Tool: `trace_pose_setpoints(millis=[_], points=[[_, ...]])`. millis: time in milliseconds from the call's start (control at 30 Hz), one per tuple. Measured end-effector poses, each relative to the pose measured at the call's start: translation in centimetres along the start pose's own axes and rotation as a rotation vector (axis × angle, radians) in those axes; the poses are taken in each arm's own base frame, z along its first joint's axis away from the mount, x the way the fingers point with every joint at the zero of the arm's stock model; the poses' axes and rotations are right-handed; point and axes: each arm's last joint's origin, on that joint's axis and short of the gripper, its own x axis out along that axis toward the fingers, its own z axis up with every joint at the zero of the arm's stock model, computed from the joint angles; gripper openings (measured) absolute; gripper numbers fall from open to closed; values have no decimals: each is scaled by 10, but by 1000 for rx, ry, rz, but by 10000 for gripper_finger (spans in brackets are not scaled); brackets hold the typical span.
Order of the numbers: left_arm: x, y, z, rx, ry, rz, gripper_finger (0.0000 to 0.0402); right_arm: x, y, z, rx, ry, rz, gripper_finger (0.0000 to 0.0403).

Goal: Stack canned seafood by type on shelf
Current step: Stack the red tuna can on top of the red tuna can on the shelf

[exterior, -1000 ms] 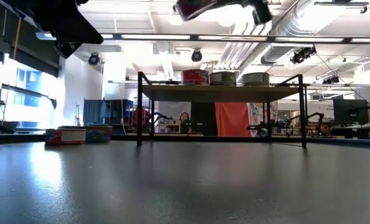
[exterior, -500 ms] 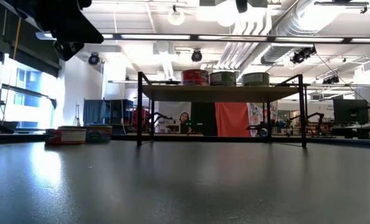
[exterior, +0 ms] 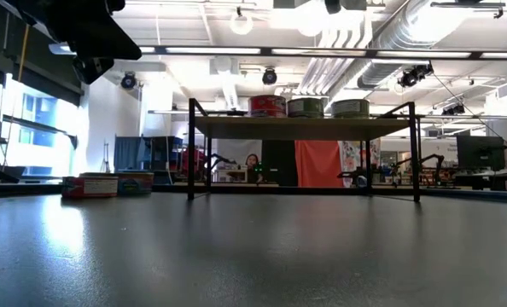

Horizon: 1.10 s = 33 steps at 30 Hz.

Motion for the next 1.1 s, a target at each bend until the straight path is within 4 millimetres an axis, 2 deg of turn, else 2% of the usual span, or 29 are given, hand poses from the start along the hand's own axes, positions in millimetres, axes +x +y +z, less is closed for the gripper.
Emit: trace_pose_setpoints(millis=[500, 867, 1100], points=[[0, 0, 0, -41, -1, 2, 0, 6, -13, 11, -41, 40, -88, 118], [0, 0, 0, -41, -2, 2, 0, 8, -16, 17, -50, 60, -94, 118], [0, -3, 4, -40, -43, -23, 0, 9, -27, 22, -84, 66, -192, 118]])
